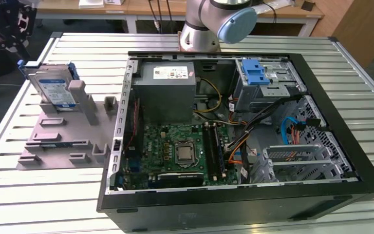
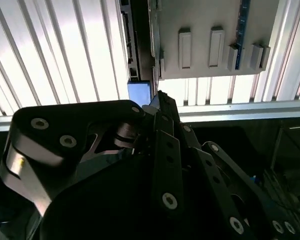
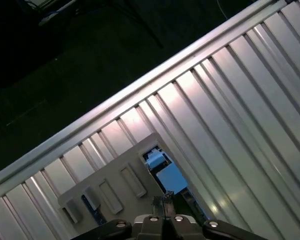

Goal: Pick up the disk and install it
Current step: 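Pick up the disk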

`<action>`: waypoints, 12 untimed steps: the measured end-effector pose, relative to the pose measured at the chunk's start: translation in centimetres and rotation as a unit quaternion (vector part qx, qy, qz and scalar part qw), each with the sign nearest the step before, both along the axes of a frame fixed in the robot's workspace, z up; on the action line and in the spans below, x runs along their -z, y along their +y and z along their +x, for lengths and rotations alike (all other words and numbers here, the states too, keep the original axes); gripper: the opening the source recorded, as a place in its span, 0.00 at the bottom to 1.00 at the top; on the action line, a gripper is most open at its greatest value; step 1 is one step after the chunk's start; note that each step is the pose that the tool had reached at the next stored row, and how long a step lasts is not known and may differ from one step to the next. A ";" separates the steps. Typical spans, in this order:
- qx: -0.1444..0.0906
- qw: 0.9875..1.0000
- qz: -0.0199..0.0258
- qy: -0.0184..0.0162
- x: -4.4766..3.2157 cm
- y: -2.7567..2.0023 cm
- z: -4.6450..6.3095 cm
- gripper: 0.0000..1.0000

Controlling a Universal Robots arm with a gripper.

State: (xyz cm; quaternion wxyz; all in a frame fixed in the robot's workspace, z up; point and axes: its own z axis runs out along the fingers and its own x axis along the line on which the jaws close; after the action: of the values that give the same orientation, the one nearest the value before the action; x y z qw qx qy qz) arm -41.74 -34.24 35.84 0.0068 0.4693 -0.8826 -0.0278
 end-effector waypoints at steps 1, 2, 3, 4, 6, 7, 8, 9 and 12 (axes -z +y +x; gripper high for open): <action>-0.009 1.000 0.000 0.000 0.03 0.00 0.0 0.11; -0.018 1.000 0.000 -0.001 0.06 0.00 0.0 0.11; -0.027 1.000 0.000 -0.001 0.10 0.00 0.0 0.11; -0.036 0.999 0.000 -0.002 0.14 0.00 0.0 0.11; -0.054 0.999 0.000 -0.002 0.21 0.00 0.0 0.11; -0.063 0.998 0.000 -0.003 0.25 0.00 0.0 0.11; -0.072 0.997 0.000 -0.003 0.29 0.00 0.0 0.11; -0.081 0.997 0.000 -0.003 0.33 0.00 0.0 0.11; -0.108 0.994 0.000 -0.004 0.45 0.00 0.0 0.11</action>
State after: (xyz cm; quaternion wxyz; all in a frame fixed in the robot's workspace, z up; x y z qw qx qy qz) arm -41.74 -34.24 35.40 0.0066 0.5618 -0.8269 -0.0252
